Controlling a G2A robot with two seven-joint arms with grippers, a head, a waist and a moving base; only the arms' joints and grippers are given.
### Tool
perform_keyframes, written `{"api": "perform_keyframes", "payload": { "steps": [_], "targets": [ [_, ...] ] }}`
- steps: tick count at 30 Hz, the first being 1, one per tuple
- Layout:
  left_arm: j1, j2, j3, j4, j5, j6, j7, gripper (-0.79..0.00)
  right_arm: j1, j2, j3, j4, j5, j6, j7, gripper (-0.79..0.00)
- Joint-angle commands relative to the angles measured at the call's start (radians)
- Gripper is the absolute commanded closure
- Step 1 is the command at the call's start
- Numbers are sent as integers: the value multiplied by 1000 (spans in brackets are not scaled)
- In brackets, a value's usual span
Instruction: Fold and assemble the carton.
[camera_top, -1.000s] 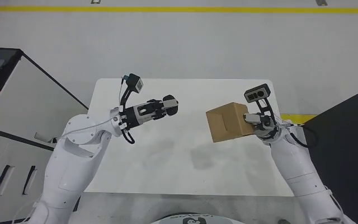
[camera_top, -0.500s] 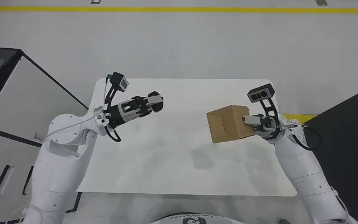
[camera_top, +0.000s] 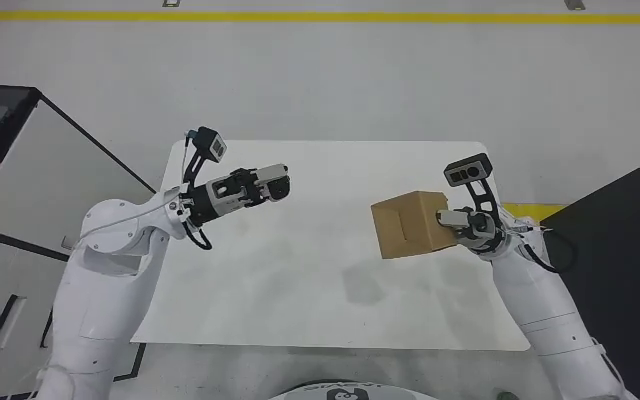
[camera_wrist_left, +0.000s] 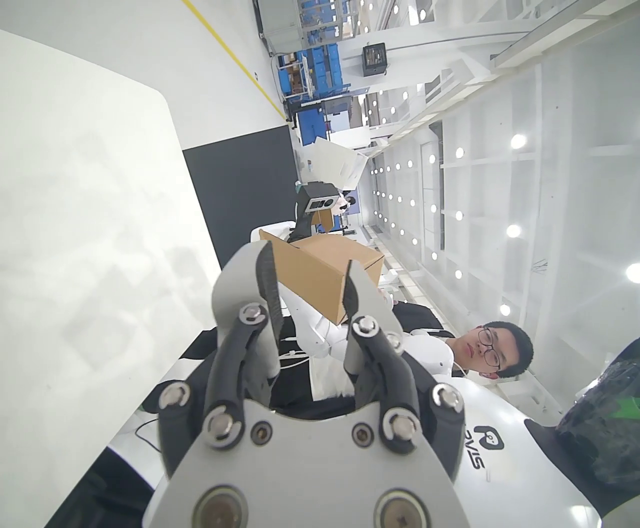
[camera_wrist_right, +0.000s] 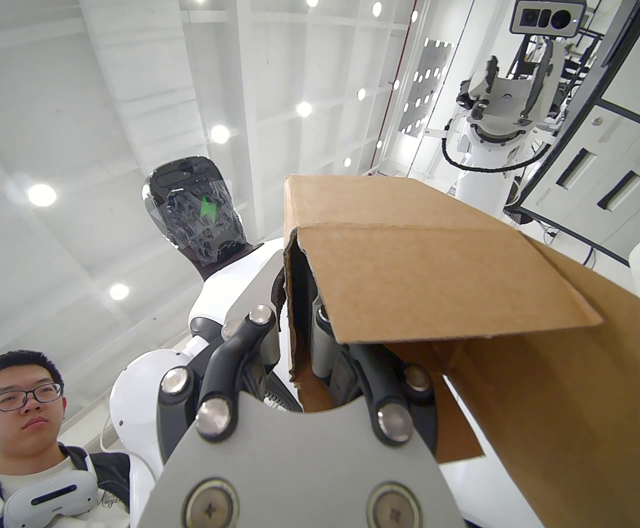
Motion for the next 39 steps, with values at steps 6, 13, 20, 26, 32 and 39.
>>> {"api": "perform_keyframes", "payload": {
  "steps": [6, 13, 20, 26, 32, 39],
  "targets": [
    [21, 15, -109, 41, -36, 2, -60, -785, 0, 0, 0, 0, 0, 0, 0, 0],
    [37, 29, -193, 73, -8, 6, -96, -785, 0, 0, 0, 0, 0, 0, 0, 0],
    [38, 30, -194, 73, -8, 3, -101, -785, 0, 0, 0, 0, 0, 0, 0, 0],
    [38, 30, -194, 73, -8, 3, -101, -785, 0, 0, 0, 0, 0, 0, 0, 0],
    [38, 30, -194, 73, -8, 3, -101, -785, 0, 0, 0, 0, 0, 0, 0, 0],
    [38, 30, -194, 73, -8, 3, -101, -785, 0, 0, 0, 0, 0, 0, 0, 0]
  ]
}}
